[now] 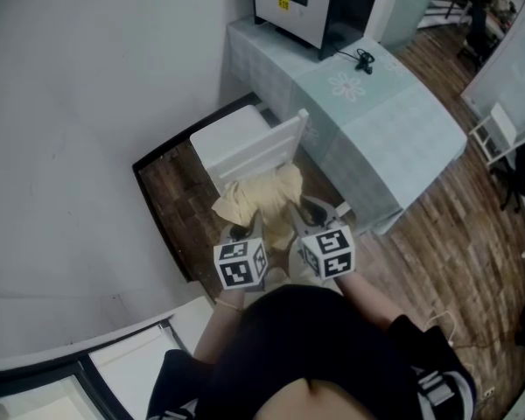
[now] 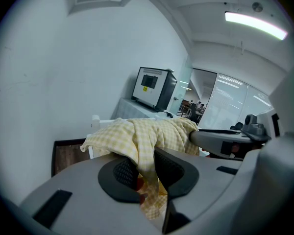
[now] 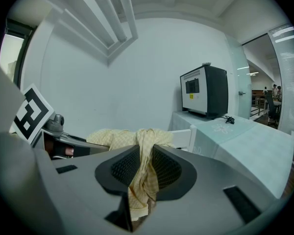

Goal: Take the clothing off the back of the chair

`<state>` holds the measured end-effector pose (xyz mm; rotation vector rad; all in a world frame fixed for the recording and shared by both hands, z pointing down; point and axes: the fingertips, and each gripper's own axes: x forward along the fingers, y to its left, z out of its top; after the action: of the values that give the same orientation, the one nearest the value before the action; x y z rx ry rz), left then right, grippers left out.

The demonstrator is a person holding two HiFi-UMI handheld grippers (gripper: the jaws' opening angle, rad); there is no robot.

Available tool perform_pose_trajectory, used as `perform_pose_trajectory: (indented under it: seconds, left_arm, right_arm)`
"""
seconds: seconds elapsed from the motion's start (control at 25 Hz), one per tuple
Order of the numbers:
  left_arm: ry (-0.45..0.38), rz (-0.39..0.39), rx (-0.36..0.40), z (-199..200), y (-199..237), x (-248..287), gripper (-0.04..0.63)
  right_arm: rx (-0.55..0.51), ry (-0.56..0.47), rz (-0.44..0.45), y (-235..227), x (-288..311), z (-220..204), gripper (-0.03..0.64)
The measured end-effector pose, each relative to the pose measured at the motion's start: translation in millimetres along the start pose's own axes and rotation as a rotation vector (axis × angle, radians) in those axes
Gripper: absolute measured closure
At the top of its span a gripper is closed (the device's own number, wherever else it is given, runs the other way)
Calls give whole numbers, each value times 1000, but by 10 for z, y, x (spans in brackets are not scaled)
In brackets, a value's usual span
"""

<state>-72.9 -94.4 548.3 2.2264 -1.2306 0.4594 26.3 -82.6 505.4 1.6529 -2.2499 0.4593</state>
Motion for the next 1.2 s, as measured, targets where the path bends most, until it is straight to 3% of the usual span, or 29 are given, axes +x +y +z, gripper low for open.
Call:
perform_pose_trajectory:
  seconds: [1.2]
  left_arm:
    - [-8, -6, -4, 67, -16, 55, 529]
  right_arm:
    - [5, -22, -2, -57, 24, 56, 529]
